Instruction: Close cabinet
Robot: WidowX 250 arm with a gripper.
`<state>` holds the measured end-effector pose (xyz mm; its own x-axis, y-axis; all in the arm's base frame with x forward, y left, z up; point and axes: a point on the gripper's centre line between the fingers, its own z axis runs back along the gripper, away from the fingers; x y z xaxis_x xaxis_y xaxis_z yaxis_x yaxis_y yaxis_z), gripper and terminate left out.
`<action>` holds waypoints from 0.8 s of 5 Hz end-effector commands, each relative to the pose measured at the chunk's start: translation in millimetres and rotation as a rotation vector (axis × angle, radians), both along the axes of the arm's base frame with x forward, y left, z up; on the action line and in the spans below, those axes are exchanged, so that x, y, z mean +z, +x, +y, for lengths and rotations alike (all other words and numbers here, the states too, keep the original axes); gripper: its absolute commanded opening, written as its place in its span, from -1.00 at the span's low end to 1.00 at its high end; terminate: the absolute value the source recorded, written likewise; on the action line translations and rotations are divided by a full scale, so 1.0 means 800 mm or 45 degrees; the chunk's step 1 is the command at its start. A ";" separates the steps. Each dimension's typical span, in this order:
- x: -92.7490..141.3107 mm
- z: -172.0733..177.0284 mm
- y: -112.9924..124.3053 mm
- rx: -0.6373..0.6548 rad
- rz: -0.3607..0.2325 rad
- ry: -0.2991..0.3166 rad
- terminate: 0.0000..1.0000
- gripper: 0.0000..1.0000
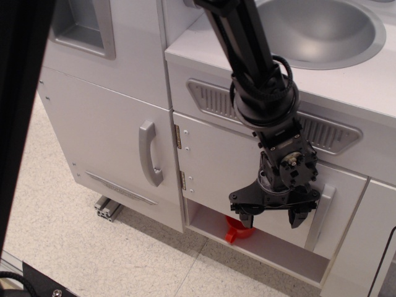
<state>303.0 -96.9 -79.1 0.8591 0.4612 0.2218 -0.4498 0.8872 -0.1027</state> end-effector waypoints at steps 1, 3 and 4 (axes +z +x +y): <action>0.041 0.005 -0.013 -0.091 -0.046 -0.070 -1.00 1.00; 0.049 0.015 -0.045 -0.160 0.001 -0.036 -1.00 1.00; 0.049 0.015 -0.045 -0.160 0.001 -0.036 1.00 1.00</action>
